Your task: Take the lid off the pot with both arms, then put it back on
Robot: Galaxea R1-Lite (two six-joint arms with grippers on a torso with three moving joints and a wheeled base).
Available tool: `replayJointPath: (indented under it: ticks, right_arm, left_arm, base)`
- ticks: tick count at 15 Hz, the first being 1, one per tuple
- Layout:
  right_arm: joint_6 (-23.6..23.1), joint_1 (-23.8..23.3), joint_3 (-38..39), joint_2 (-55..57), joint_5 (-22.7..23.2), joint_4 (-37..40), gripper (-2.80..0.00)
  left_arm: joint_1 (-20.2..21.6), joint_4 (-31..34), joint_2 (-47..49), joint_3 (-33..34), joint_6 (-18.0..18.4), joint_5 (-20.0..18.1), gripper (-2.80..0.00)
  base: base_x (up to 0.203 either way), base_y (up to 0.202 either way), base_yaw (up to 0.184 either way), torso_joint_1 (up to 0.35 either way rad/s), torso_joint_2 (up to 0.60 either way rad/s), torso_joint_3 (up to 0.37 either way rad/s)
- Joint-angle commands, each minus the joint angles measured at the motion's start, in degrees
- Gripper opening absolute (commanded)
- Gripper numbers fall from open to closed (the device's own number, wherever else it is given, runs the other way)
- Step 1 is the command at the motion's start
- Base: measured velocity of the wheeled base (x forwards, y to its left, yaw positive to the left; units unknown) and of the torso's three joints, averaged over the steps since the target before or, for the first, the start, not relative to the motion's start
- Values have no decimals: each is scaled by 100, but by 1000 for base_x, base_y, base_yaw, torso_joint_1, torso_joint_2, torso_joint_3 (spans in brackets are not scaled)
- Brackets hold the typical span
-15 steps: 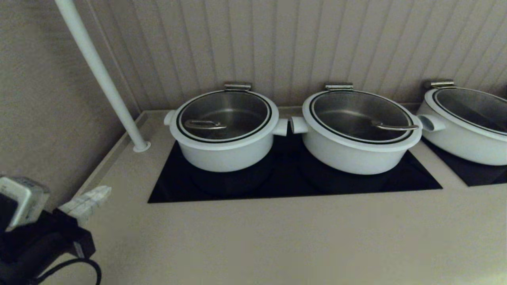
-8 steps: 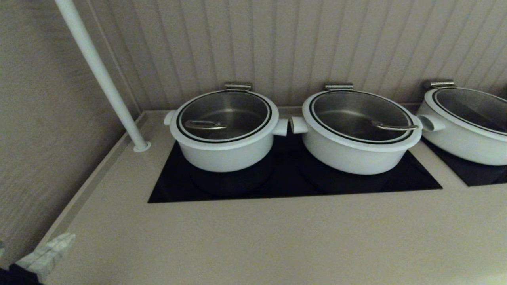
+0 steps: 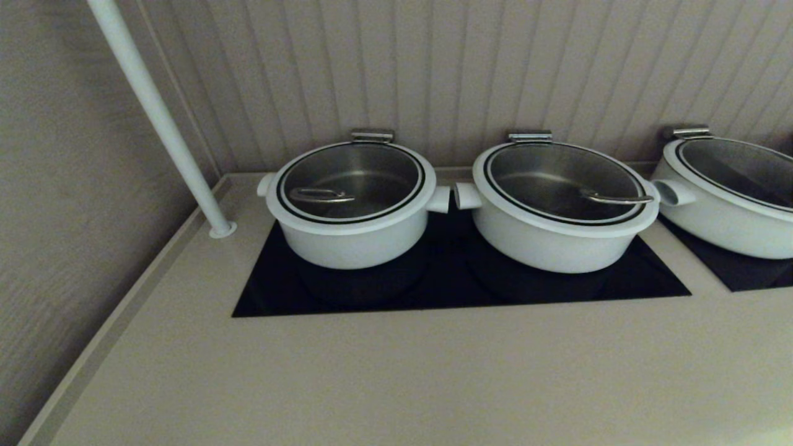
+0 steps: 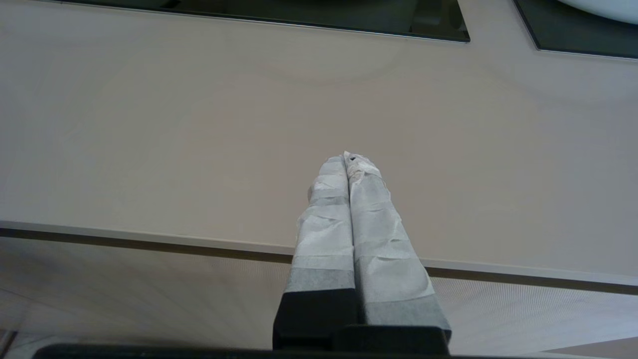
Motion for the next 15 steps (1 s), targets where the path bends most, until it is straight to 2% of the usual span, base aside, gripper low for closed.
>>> replayJointPath:
  ticks: [1,3,5,10,15]
  right_arm:
    - [-7,-7,0,9,7,5,-280]
    - [-7,1,0,9,7,5,-280]
    - [-7,1,0,9,5,5,-280]
    - [-7,1,0,9,6,5,-280]
    - [-7,-4,0,9,7,5,-280]
  left_arm:
    - [-107,362,-966,-29,-21,20,-280]
    - [-131,441,-1307,-45,-69,31,-280]
    - [-138,435,-1314,-27,-367,53,-280]
    - [-131,427,-1314,-26,-839,169,-280]
    - [-138,436,-1314,-35,-887,151,-280]
  base:
    - [0,0,0,0,0,0]
    - [0,0,0,0,0,0]
    - [0,0,0,0,0,0]
    - [0,0,0,0,0,0]
    - [0,0,0,0,0,0]
